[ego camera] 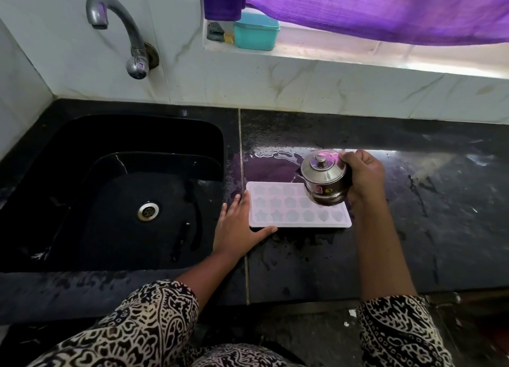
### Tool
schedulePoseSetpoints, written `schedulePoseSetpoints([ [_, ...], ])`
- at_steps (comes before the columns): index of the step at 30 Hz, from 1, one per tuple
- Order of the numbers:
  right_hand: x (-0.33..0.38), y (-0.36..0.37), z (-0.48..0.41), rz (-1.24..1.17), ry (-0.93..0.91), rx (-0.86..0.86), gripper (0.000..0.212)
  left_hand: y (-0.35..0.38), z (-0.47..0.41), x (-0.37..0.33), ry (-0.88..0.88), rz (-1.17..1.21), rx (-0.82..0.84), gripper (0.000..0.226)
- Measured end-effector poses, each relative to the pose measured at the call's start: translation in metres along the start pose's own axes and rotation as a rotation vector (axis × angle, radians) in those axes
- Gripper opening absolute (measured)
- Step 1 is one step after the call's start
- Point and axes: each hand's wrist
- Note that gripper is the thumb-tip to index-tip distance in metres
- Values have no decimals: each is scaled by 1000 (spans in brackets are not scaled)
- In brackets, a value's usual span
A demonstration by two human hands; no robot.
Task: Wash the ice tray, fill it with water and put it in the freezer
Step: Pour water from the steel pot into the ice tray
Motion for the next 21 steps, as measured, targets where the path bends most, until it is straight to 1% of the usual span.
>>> schedulePoseSetpoints([
  [8, 0, -13, -2, 21, -33, -15, 33, 0, 0, 0, -1, -6, 8, 112],
  [17, 1, -18, 0, 153, -98, -18, 31, 0, 0, 1, 7, -16, 6, 112],
  [21, 2, -20, -2, 189, -111, -26, 31, 1, 0, 2, 10, -15, 16, 118],
])
Point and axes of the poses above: each hand's wrist, its own z-axis away from the middle knuckle, its own y-axis out of the palm, x = y × z
